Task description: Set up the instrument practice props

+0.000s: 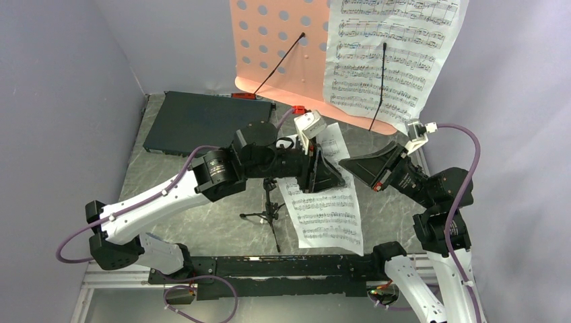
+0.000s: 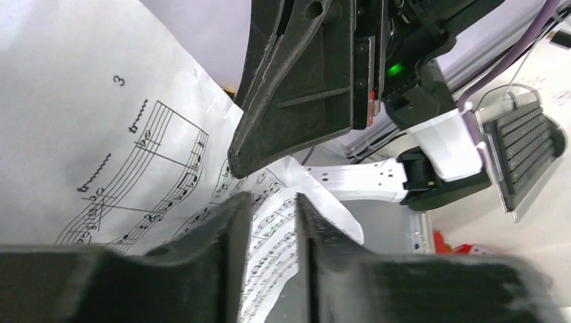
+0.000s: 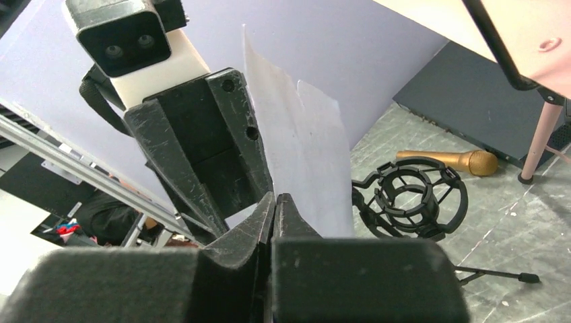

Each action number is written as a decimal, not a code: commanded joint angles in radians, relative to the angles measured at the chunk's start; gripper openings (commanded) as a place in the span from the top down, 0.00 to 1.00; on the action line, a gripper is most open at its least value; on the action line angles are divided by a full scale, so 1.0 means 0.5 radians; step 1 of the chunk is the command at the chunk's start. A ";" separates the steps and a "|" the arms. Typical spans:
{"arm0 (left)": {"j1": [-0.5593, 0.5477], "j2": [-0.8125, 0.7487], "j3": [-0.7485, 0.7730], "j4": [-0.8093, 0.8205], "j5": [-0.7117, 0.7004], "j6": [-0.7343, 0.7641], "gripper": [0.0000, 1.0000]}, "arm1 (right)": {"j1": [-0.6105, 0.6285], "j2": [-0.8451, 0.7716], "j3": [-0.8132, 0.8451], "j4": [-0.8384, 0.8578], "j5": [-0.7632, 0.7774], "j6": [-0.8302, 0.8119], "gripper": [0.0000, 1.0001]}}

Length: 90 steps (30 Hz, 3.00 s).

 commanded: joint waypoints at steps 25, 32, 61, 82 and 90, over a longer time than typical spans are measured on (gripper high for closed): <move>-0.011 -0.891 -0.548 -0.243 -0.883 0.208 0.14 | 0.003 -0.044 0.259 0.715 -0.211 0.101 1.00; -0.011 -0.856 -0.669 0.015 -0.580 0.227 0.17 | 0.005 -0.058 0.311 0.897 -0.172 0.173 1.00; -0.013 -0.826 -0.516 -0.039 -0.075 0.191 0.97 | 0.003 0.030 0.377 -0.318 -0.069 -0.606 0.21; -0.011 -0.999 -0.586 -0.111 0.332 0.276 0.96 | 0.003 0.020 0.228 0.012 -0.290 -0.443 0.32; -0.011 -0.872 -0.559 -0.134 0.313 0.283 0.95 | 0.003 0.063 0.232 0.159 -0.568 -0.386 0.40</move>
